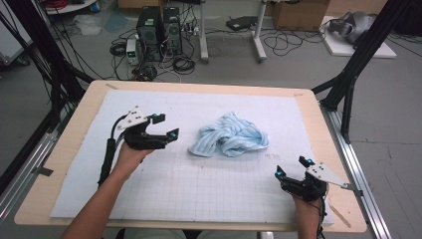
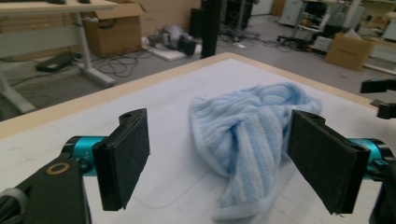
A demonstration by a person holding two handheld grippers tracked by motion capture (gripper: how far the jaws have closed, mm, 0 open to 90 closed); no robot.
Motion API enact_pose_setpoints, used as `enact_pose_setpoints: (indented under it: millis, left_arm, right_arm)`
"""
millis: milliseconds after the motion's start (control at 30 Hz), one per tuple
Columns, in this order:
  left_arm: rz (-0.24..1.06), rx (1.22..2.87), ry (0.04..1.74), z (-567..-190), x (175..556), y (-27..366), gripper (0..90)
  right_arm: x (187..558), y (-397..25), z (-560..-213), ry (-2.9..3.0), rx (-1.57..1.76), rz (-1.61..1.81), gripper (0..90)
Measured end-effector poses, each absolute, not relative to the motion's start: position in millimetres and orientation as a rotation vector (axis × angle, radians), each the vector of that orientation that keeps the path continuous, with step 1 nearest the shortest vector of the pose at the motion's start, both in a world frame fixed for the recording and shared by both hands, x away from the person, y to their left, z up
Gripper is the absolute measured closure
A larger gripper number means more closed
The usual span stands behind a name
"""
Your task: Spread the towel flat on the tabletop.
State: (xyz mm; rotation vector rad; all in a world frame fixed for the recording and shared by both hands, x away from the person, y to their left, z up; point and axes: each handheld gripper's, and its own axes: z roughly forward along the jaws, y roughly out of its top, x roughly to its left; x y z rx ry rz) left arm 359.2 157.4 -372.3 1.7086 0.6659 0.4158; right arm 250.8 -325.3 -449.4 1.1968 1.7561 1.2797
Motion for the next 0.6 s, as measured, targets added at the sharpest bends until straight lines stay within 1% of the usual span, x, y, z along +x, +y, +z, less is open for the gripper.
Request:
enact_pose_setpoints:
  millis: [167,267,300,333,367,433,533,600]
  left_arm:
    - [0.391,1.726,0.648,-370.7,366.7,138.2,22.0]
    - [0.372,1.753,0.633,-371.1,373.4,119.2,21.9]
    - [0.372,1.753,0.633,-371.1,373.4,119.2,22.1]
    - [0.356,1.763,0.627,-374.5,376.3,108.2,22.1]
    - [0.356,1.763,0.627,-374.5,376.3,108.2,22.1]
    - [0.331,1.801,0.628,-382.5,381.5,92.6,22.9]
    - [0.293,1.846,0.622,-392.2,385.8,80.1,28.2]
    - [0.294,1.87,0.635,-398.1,387.6,73.6,27.8]
  right_arm:
    - [251.0,-325.2,-449.5,1.756,1.197,1.282,9.6]
    - [251.1,-324.9,-449.3,1.761,1.199,1.277,9.6]
    - [251.0,-324.9,-449.4,1.76,1.2,1.279,9.6]
    - [250.9,-325.2,-449.3,1.758,1.197,1.278,9.5]
    - [251.0,-325.2,-449.4,1.758,1.198,1.279,9.6]
    - [251.2,-325.1,-449.4,1.759,1.196,1.276,9.6]
    - [251.1,-324.9,-449.3,1.76,1.2,1.277,9.6]
    - [251.2,-325.3,-449.4,1.758,1.195,1.278,9.6]
